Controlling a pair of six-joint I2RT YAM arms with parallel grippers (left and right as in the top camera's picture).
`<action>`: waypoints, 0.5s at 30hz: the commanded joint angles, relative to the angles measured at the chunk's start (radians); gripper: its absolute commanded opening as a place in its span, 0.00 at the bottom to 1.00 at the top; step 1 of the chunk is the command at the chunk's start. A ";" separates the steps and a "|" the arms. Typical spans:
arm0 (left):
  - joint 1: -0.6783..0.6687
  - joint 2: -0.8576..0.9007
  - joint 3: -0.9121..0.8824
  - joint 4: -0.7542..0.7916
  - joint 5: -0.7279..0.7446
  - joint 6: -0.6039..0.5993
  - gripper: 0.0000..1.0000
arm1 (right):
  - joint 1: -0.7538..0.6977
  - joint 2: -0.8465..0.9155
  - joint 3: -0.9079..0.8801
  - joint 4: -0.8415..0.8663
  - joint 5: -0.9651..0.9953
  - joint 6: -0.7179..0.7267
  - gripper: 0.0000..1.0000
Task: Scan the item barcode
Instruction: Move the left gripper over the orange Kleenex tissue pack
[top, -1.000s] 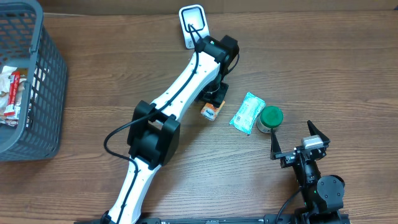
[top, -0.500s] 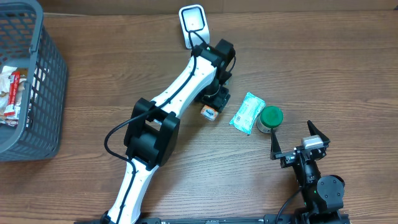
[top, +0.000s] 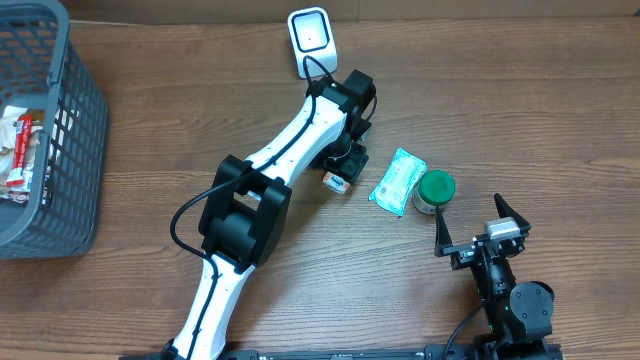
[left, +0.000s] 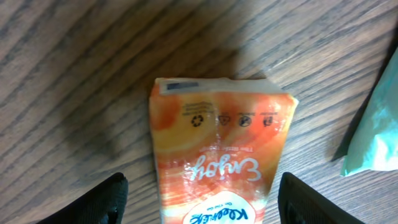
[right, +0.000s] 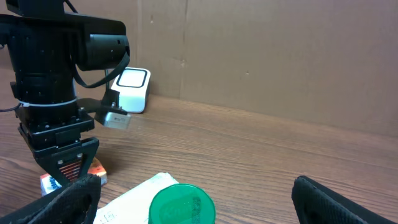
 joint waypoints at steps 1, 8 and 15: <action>0.024 -0.021 0.025 0.014 0.017 -0.003 0.68 | -0.006 -0.010 -0.011 0.006 -0.001 0.000 1.00; 0.034 -0.020 0.024 0.019 0.047 -0.015 0.66 | -0.006 -0.010 -0.011 0.006 -0.001 0.000 1.00; 0.031 -0.020 0.023 0.025 0.047 -0.015 0.65 | -0.006 -0.010 -0.011 0.006 -0.002 0.000 1.00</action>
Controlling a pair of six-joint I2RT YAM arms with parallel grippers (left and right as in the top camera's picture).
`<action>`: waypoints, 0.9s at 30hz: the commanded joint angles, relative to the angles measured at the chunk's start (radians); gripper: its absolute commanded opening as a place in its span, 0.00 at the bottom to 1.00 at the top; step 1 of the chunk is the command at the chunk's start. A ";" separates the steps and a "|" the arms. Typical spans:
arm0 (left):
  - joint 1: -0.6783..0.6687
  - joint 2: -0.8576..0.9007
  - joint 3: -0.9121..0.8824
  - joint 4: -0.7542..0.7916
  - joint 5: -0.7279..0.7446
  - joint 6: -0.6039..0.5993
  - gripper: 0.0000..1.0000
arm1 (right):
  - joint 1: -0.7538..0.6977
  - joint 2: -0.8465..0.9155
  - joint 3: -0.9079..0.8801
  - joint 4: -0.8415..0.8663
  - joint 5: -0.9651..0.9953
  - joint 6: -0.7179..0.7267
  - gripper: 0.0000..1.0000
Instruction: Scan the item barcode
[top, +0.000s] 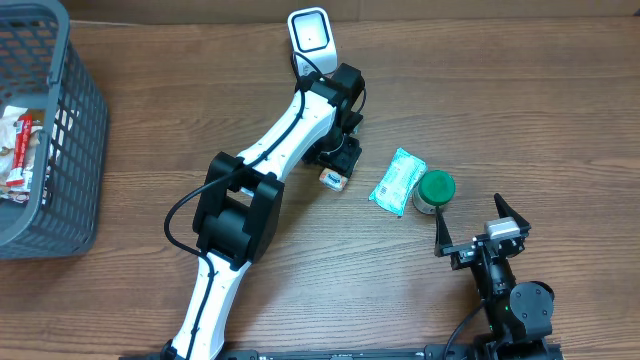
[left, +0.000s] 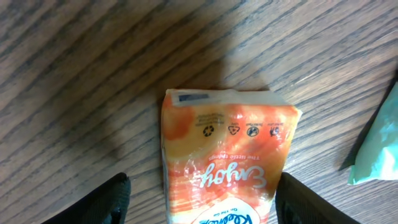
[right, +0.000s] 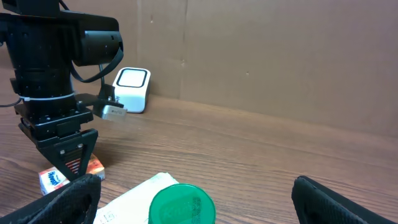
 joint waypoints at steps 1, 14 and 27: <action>-0.002 -0.020 0.023 0.002 0.015 -0.007 0.65 | -0.006 -0.010 -0.011 0.006 -0.001 0.000 1.00; 0.037 -0.021 0.051 -0.016 0.116 0.030 0.67 | -0.006 -0.010 -0.011 0.006 -0.002 0.000 1.00; 0.032 -0.020 0.011 0.000 0.105 0.015 0.62 | -0.006 -0.010 -0.011 0.006 -0.001 0.000 1.00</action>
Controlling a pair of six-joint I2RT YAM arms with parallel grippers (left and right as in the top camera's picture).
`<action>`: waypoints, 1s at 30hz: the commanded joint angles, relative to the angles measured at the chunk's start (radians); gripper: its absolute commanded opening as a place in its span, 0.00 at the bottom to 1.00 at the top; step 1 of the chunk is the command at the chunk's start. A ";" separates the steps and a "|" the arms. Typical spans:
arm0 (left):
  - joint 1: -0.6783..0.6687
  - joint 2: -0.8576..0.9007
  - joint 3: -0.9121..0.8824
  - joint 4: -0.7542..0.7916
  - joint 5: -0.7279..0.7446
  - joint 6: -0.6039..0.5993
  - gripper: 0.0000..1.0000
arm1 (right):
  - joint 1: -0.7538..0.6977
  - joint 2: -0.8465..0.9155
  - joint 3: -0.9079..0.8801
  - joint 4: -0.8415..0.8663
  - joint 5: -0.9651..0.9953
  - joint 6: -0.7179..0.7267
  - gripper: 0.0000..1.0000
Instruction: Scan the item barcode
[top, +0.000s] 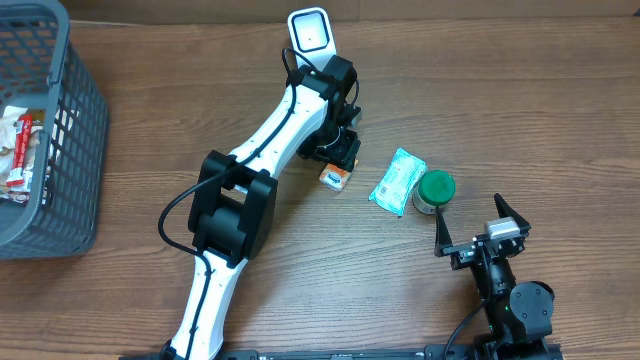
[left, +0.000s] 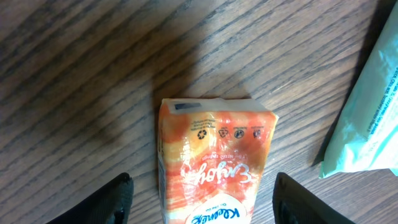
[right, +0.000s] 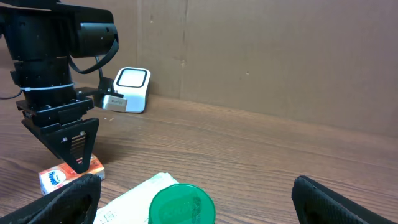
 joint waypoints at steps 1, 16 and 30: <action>-0.002 -0.020 -0.017 0.007 0.014 0.008 0.62 | -0.006 -0.010 -0.011 0.006 -0.001 -0.001 1.00; -0.025 -0.020 -0.053 0.033 -0.018 -0.004 0.52 | -0.006 -0.010 -0.011 0.006 -0.001 -0.001 1.00; -0.050 -0.021 -0.071 0.049 -0.050 -0.003 0.54 | -0.006 -0.010 -0.011 0.006 -0.001 -0.001 1.00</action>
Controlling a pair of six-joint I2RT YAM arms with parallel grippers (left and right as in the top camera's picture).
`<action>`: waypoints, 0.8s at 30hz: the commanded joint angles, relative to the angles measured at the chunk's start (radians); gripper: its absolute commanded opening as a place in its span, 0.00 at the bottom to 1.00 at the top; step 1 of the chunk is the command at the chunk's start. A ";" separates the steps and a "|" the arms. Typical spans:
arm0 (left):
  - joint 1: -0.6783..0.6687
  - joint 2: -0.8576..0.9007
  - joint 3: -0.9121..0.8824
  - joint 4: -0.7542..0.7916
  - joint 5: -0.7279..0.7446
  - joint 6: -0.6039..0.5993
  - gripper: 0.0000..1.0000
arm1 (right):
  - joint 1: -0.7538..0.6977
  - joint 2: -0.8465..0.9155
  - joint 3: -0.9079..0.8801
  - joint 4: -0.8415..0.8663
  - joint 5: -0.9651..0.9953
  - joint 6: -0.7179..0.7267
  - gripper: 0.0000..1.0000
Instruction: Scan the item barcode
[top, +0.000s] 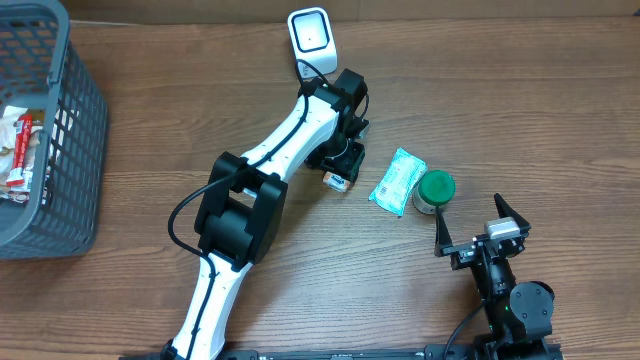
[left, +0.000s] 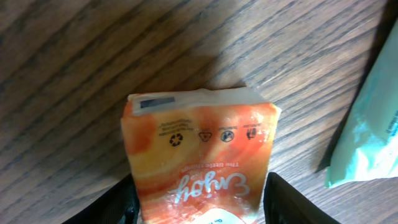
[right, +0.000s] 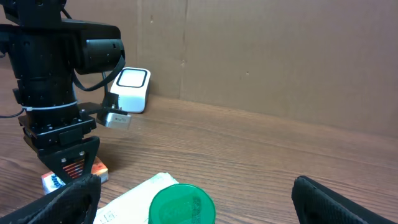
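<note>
An orange tissue pack (left: 199, 143) lies flat on the wooden table, its end showing in the overhead view as the pack (top: 336, 181). My left gripper (left: 200, 208) is low over it and open. Its fingers (left: 115, 205) stand close against the pack's two long sides. The white scanner (top: 311, 34) stands at the table's far edge, beyond the left arm. My right gripper (right: 198, 200) rests open at the near right, holding nothing, facing a green-lidded jar (right: 182, 204).
A teal packet (top: 397, 181) lies just right of the pack, touching the green-lidded jar (top: 435, 188). A grey basket (top: 70, 130) holding several packets stands at the far left. A cardboard wall backs the table.
My left gripper has come down onto the orange pack, which now looks larger and fills the gap between the fingers. The wrist shifted slightly toward the near right. The right arm is unchanged.
My left gripper hung open low over the orange pack. Over the two later moments it stood higher and shifted a little, the pack looking smaller. Now it is low again with its fingers against the pack's sides. The pack stayed on the table; the right arm never moved.
</note>
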 joint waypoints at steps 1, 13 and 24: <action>-0.005 -0.021 0.004 -0.002 -0.023 0.000 0.54 | -0.006 -0.010 -0.011 0.006 -0.001 0.000 1.00; 0.022 -0.028 0.132 -0.079 -0.010 0.000 0.66 | -0.006 -0.010 -0.011 0.006 -0.001 0.000 1.00; 0.072 -0.026 0.097 -0.064 0.079 -0.007 0.52 | -0.006 -0.010 -0.011 0.006 -0.001 0.000 1.00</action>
